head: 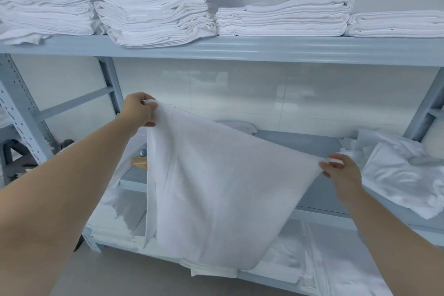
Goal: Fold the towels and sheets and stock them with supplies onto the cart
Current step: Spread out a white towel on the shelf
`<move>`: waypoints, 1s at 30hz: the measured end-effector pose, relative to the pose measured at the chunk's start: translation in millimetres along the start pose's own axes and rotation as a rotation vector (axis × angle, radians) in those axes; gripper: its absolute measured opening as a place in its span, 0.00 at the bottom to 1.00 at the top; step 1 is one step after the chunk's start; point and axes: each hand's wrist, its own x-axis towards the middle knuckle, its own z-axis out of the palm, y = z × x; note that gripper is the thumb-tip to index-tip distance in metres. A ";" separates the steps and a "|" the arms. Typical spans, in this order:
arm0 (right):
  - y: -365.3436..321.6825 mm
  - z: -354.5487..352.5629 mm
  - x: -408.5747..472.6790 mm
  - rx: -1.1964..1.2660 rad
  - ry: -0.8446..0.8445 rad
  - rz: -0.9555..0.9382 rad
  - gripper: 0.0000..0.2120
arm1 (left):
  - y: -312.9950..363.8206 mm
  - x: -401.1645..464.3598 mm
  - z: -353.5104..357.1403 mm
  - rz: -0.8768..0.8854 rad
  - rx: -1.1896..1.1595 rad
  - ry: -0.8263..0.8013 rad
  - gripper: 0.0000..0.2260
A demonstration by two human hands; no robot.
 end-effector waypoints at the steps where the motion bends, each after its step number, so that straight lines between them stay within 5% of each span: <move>1: -3.8 -0.4 1.0 -0.046 0.003 -0.016 0.10 | -9.1 -1.0 -1.9 -0.055 -0.065 -0.030 0.04; 6: -30.4 1.0 6.3 -0.246 0.045 -0.032 0.05 | -48.3 -3.8 1.6 -0.202 -0.277 -0.121 0.05; 11: -70.9 0.0 -4.0 -0.082 -0.019 0.094 0.06 | -60.7 -1.0 9.7 -0.159 -0.308 -0.214 0.03; 16: -94.8 -26.5 -3.3 0.142 0.023 -0.082 0.08 | -62.9 2.8 5.3 -0.024 -0.447 -0.291 0.06; 30: -32.1 -45.9 -12.4 -0.272 0.259 -0.103 0.05 | -103.1 -0.1 68.3 -0.042 -0.284 -0.295 0.05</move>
